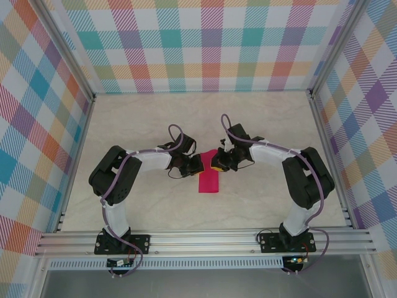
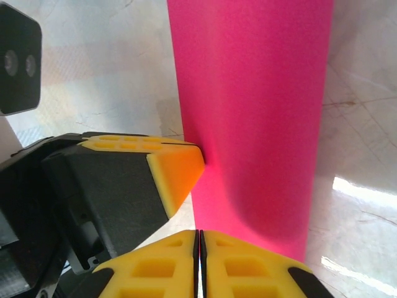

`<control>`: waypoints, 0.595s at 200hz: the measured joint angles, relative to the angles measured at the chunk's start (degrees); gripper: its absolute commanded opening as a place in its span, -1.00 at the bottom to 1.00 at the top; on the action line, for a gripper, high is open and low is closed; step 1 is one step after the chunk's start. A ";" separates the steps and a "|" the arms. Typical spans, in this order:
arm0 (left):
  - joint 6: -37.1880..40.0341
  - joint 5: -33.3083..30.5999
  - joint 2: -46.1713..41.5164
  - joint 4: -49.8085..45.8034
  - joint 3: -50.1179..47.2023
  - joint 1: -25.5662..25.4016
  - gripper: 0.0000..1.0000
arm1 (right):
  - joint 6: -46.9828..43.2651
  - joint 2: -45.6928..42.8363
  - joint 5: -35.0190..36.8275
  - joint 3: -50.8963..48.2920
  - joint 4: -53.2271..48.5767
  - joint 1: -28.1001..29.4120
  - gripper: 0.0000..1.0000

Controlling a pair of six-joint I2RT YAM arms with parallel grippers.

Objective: Fold a paper plane with a square sheet of paper (pick it up from the middle)
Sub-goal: First fold in half a square sheet of paper at the center of the table.

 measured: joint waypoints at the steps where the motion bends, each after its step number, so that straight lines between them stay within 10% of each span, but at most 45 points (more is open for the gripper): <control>1: 0.00 -0.02 0.00 0.00 0.00 0.00 -1.00 | 0.00 0.02 -0.04 0.00 0.07 0.00 -0.78; 119: 0.00 -0.04 0.00 0.04 -0.04 0.00 -1.00 | -0.04 2.64 -2.05 -6.10 6.14 -1.95 -0.75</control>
